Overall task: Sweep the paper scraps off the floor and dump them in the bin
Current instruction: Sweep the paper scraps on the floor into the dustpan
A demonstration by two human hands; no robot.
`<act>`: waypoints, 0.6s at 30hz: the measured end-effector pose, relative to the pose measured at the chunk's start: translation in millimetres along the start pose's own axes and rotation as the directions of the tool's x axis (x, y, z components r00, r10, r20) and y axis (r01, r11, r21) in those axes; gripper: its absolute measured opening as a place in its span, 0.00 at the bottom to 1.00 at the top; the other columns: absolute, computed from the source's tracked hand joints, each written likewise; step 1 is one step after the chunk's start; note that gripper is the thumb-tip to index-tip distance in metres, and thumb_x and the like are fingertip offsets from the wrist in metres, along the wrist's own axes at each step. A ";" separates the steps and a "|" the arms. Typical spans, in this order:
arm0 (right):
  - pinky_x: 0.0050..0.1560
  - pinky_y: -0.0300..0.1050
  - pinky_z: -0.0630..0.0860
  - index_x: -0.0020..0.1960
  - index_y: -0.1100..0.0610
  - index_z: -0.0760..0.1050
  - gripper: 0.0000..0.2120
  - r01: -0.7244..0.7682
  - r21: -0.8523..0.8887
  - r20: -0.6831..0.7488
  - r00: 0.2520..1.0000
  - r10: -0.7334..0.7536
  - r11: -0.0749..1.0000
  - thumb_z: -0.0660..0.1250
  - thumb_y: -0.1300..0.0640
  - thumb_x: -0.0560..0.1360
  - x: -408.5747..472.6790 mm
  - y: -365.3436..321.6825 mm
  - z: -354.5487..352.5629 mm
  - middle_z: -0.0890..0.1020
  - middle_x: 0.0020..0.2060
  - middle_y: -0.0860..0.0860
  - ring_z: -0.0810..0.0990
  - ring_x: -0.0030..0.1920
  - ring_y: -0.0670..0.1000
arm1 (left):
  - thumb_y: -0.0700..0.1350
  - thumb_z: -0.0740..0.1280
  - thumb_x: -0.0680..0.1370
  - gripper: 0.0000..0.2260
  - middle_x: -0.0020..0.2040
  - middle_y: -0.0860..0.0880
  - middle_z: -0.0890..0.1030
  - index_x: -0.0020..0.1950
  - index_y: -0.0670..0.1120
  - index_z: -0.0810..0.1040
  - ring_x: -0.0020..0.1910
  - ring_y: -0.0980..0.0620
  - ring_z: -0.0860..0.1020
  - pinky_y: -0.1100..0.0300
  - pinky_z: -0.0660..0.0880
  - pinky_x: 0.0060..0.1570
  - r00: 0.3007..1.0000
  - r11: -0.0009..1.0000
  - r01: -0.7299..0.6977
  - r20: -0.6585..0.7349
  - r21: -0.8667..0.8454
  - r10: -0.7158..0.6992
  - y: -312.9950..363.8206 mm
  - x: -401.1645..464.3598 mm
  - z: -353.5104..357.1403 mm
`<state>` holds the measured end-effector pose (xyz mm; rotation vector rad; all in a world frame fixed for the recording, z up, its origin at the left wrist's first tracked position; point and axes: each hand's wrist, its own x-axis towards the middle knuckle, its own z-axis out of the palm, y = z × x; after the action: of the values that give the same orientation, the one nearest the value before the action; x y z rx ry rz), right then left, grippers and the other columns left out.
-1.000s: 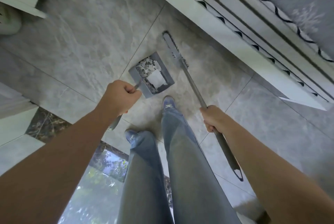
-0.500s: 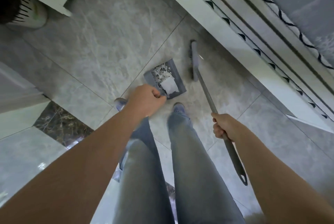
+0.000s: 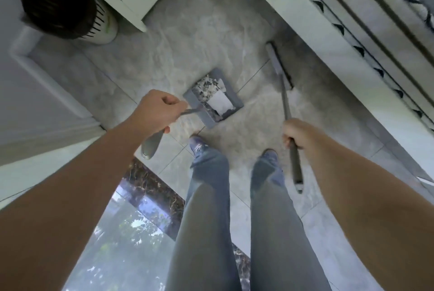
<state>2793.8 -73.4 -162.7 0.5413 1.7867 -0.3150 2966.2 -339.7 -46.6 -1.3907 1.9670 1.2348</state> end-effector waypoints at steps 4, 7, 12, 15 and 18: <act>0.24 0.38 0.60 0.37 0.58 0.65 0.13 -0.040 0.009 0.126 0.991 0.038 0.999 0.50 0.58 0.79 -31.0 -17.9 76.5 0.66 0.24 0.52 0.62 0.21 0.48 | 0.44 0.67 0.75 0.13 0.29 0.43 0.72 0.35 0.36 0.78 0.16 0.53 0.71 0.54 0.73 0.32 0.997 0.999 0.014 -0.074 -0.029 -0.016 -27.8 21.0 -22.9; 0.21 0.34 0.57 0.34 0.56 0.62 0.17 -0.037 0.055 0.130 0.991 0.029 0.998 0.51 0.54 0.81 -54.0 -25.2 97.5 0.63 0.24 0.51 0.60 0.18 0.47 | 0.44 0.67 0.75 0.10 0.33 0.40 0.73 0.38 0.38 0.80 0.14 0.55 0.71 0.54 0.72 0.32 0.992 0.998 0.017 -0.126 -0.055 -0.024 -37.5 29.0 -41.5; 0.20 0.35 0.59 0.41 0.60 0.67 0.17 0.001 0.068 0.002 1.000 -0.001 0.998 0.51 0.51 0.82 -60.9 -51.0 103.4 0.65 0.26 0.52 0.61 0.21 0.48 | 0.45 0.67 0.75 0.09 0.31 0.42 0.70 0.37 0.41 0.77 0.15 0.55 0.70 0.59 0.71 0.28 0.995 0.993 0.024 -0.089 -0.112 -0.034 -48.8 36.7 -60.5; 0.21 0.39 0.62 0.45 0.63 0.69 0.14 -0.059 -0.046 -0.054 0.997 0.056 0.997 0.51 0.55 0.81 -54.4 -82.3 112.9 0.67 0.27 0.54 0.63 0.23 0.49 | 0.45 0.67 0.76 0.14 0.26 0.44 0.68 0.37 0.34 0.79 0.14 0.55 0.70 0.66 0.67 0.21 0.996 0.992 0.030 -0.077 -0.125 -0.040 -49.6 39.4 -59.7; 0.27 0.40 0.64 0.39 0.62 0.68 0.17 -0.080 -0.226 -0.004 0.997 0.081 0.971 0.51 0.54 0.81 -54.1 -94.2 132.5 0.68 0.26 0.54 0.65 0.24 0.49 | 0.44 0.67 0.74 0.16 0.16 0.54 0.65 0.27 0.40 0.71 0.14 0.55 0.68 0.65 0.69 0.23 0.996 0.986 0.029 -0.073 -0.162 -0.042 -40.8 42.2 -58.6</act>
<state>2867.0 -228.0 -154.1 0.4486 1.7628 -0.0551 2994.2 -415.4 -65.5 -1.5659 1.9199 1.3683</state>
